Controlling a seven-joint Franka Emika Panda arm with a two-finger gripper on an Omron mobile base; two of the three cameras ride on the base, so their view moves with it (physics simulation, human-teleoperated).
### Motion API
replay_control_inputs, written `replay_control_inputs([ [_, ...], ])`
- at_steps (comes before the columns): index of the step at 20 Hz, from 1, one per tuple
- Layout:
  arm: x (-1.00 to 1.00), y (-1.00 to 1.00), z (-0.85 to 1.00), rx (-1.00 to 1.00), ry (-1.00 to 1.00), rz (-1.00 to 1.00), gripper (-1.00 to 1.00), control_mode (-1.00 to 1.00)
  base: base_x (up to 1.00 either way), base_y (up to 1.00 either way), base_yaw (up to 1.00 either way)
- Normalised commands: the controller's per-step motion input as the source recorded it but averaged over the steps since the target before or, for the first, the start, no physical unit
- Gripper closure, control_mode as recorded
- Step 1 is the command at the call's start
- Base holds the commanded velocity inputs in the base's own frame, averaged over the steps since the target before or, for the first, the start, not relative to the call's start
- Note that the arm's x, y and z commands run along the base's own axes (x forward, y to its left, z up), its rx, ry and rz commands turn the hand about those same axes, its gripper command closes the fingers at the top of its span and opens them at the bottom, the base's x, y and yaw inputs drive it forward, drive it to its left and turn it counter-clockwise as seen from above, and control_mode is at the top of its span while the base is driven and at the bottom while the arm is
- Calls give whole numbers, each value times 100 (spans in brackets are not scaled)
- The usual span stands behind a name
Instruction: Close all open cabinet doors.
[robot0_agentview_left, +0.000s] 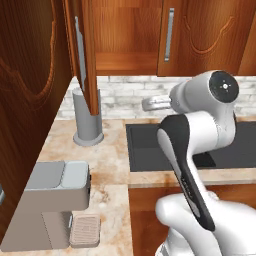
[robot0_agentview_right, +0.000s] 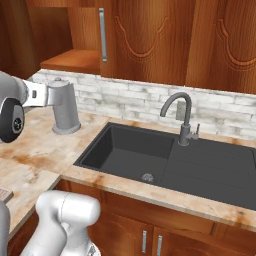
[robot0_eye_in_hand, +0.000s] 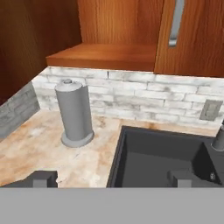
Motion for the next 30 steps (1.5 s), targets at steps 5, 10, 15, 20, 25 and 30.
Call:
replay_control_inputs([
  [5,-33,51,4,-13,0,38,-100,-100,0,0,0],
  [10,-27,53,5,-15,0,38,-100,-100,0,0,0],
  [15,-46,52,14,-17,-3,27,-100,-100,0,0,0],
  [20,-76,44,37,-20,-16,5,-100,-100,0,0,0],
  [25,-70,34,14,-17,-9,0,-100,-100,0,0,0],
  [30,-17,41,0,-13,0,4,-100,-100,0,0,0],
])
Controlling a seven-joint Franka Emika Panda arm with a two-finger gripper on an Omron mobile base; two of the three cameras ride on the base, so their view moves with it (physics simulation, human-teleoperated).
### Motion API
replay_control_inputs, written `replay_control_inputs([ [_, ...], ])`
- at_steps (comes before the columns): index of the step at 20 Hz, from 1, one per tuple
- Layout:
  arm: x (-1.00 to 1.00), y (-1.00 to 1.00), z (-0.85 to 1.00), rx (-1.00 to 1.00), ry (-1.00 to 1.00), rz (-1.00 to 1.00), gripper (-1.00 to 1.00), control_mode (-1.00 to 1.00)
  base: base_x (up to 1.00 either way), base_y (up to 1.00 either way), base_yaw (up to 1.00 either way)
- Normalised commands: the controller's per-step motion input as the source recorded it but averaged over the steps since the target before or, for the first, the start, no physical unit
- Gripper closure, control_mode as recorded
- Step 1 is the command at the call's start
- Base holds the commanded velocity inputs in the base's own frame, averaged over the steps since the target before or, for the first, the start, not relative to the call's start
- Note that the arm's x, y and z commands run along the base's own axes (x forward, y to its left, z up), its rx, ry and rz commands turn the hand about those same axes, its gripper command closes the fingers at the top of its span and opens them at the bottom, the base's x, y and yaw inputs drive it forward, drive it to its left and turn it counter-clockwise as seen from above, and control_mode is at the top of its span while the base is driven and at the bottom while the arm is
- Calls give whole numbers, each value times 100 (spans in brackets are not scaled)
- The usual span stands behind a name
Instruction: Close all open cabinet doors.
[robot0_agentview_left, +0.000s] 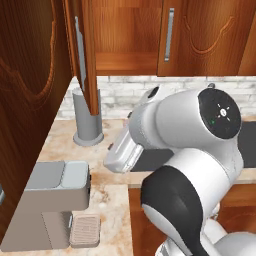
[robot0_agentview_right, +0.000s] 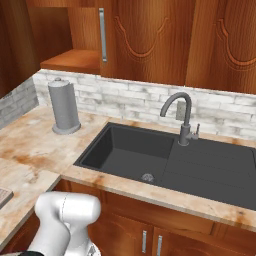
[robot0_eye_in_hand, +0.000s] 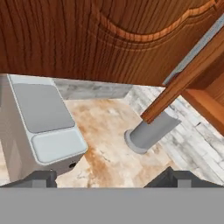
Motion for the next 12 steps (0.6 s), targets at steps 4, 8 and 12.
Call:
replay_control_inputs([
  [4,0,46,0,-9,0,14,-100,-100,0,0,0],
  [8,0,49,6,-10,-2,16,-100,-100,0,0,0],
  [12,0,39,10,-16,-13,11,-100,-100,0,0,0],
])
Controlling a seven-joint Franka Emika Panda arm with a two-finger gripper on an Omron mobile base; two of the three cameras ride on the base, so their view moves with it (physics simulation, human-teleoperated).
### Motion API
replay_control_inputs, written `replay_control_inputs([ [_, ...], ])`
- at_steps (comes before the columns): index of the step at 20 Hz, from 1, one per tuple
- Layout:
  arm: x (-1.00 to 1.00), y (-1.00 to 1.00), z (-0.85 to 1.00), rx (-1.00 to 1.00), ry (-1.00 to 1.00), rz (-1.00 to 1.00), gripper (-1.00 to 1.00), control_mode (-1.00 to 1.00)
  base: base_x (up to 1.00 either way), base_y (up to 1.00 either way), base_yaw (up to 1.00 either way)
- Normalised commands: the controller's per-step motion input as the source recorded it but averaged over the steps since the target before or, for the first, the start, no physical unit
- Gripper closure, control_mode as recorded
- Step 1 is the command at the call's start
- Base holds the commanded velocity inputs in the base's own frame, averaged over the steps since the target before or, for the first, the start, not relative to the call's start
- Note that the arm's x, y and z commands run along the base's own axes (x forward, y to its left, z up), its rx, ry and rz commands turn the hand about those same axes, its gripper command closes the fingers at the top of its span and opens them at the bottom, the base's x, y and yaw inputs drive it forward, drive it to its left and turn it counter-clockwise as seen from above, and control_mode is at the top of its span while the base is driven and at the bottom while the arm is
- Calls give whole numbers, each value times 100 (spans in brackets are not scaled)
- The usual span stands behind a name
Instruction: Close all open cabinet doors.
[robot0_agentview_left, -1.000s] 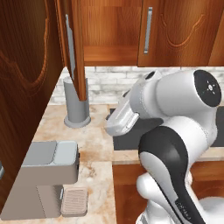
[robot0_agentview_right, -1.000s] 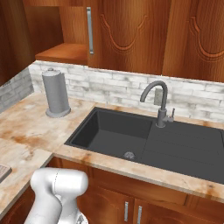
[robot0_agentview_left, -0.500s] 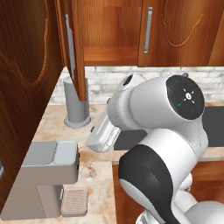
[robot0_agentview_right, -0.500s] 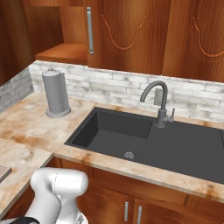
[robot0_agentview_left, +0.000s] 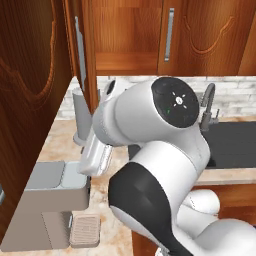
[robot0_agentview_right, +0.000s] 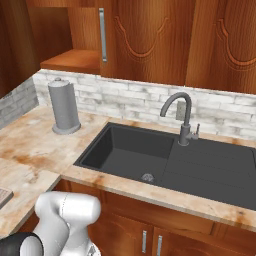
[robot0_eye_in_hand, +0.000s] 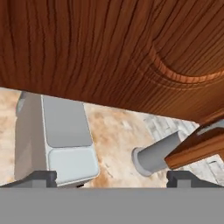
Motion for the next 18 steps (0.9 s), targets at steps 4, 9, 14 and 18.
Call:
replay_control_inputs([
  [4,7,12,1,-21,-22,3,-100,-100,0,0,0],
  [9,35,0,0,-18,-25,0,-100,-100,0,0,0],
  [14,59,0,0,-3,-11,4,-100,-100,0,0,0],
  [18,63,0,0,0,-5,11,-100,-100,0,0,0],
])
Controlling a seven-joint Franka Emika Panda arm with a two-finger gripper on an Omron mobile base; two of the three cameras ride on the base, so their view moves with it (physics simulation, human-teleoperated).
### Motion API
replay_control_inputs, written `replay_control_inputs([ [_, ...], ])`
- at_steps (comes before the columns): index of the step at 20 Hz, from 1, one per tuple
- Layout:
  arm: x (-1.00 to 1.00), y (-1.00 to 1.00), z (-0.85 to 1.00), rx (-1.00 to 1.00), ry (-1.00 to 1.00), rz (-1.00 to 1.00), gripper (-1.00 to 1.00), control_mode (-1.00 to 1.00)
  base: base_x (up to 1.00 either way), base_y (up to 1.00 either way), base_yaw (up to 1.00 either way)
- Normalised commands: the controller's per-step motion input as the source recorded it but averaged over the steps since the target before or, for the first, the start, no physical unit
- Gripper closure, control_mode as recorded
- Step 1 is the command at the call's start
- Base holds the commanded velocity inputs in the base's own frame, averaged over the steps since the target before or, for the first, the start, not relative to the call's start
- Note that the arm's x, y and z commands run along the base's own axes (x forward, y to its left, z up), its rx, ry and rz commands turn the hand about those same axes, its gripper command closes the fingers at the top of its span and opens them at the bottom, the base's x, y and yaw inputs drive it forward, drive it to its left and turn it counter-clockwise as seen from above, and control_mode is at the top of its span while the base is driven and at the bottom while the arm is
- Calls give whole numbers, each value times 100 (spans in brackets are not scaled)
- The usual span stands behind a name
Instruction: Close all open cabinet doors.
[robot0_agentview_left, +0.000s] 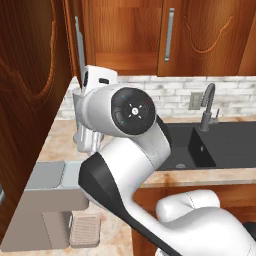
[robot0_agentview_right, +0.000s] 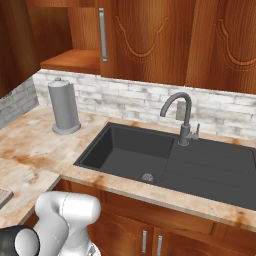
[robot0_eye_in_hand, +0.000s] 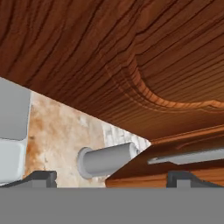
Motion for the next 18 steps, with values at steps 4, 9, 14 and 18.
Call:
replay_control_inputs([
  [4,58,9,0,0,-4,13,-100,-100,0,0,0],
  [9,51,17,0,0,-8,11,-100,-100,0,0,0],
  [14,52,41,0,0,-6,3,-100,-100,0,0,0],
  [18,41,40,0,-4,-6,0,-100,-100,0,0,0],
])
